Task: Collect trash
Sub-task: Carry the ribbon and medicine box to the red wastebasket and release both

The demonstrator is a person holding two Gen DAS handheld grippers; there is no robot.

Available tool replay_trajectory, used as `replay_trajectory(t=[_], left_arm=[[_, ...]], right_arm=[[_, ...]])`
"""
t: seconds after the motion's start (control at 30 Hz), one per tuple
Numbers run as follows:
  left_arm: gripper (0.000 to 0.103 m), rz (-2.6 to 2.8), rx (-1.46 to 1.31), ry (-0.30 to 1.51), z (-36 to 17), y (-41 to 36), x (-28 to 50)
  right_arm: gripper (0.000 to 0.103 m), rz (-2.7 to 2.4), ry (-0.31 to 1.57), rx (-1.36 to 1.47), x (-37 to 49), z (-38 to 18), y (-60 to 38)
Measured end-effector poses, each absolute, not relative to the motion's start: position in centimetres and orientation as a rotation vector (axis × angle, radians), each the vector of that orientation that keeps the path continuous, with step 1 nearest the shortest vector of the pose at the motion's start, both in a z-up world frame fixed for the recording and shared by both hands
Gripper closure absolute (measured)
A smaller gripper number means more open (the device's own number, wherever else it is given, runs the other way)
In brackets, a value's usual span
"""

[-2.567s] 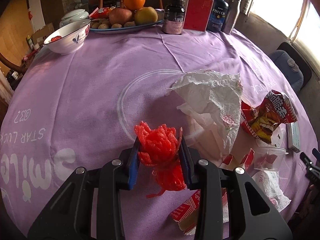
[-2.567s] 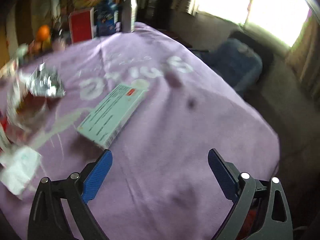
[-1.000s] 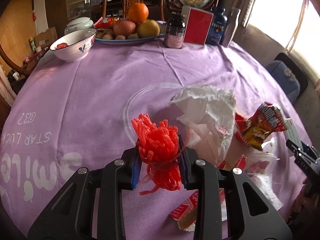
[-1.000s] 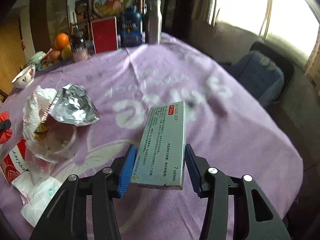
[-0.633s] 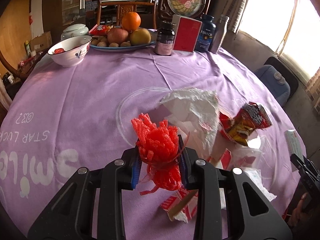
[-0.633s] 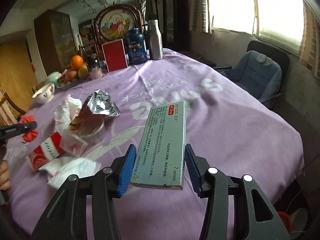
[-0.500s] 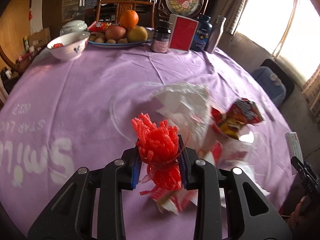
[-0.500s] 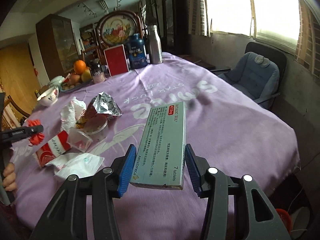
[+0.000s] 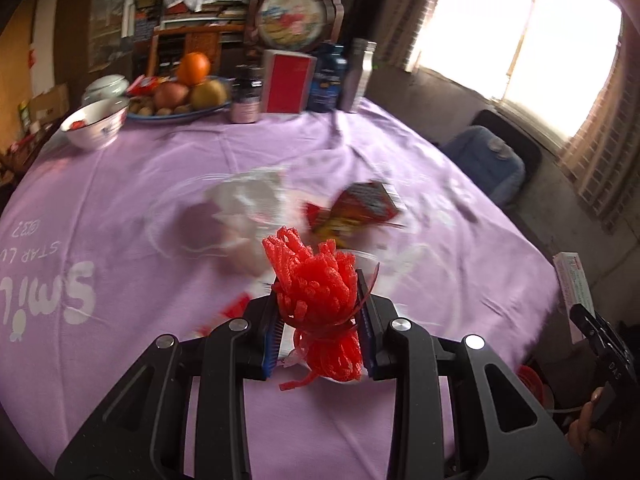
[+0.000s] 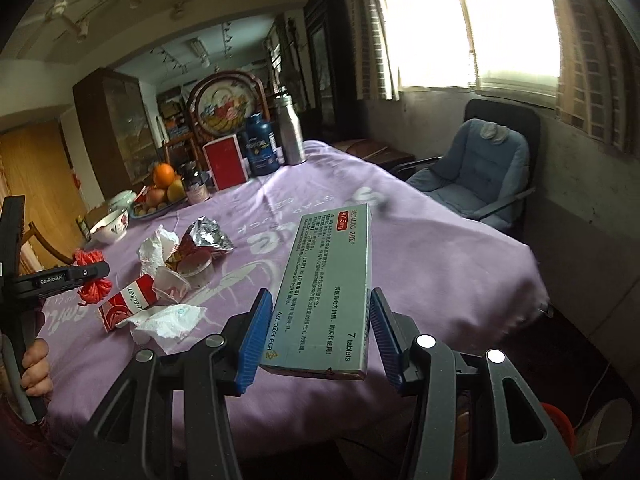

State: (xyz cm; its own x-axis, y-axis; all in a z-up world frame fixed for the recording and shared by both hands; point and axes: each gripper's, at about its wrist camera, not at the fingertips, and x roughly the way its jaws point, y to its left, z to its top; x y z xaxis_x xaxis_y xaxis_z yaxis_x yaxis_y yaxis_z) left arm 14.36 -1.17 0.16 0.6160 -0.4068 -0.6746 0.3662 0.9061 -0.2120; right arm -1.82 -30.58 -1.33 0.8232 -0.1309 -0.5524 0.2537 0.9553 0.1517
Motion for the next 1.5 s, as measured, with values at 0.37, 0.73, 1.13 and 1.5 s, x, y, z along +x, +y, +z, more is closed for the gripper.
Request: replay_trajectory(t=[0.37,0.73,1.13,1.5], left_arm=[[0.07,-0.668,0.042,0.784,-0.1,-10.6,8.7],[0.07,-0.796,0.115,0.877,-3.2,-18.1,6.7],[0.07,-0.851,0.212,0.907,-4.7,-23.2,6.1],[0.07,-0.925,0.259,0.916,-4.7,-27.1,4.7]], right_arm=[[0.053,-0.329,0.523,0.252,-10.1,-1.3,-34.9],[0.057,-0.429,0.562,0.343,-15.5,-5.2,-40.1],[0.022,-0.469,0.537,0.439,-15.6,-8.0,-43.2],[0.018,-0.473,0.535,0.415,-16.5,-8.0,-43.1]])
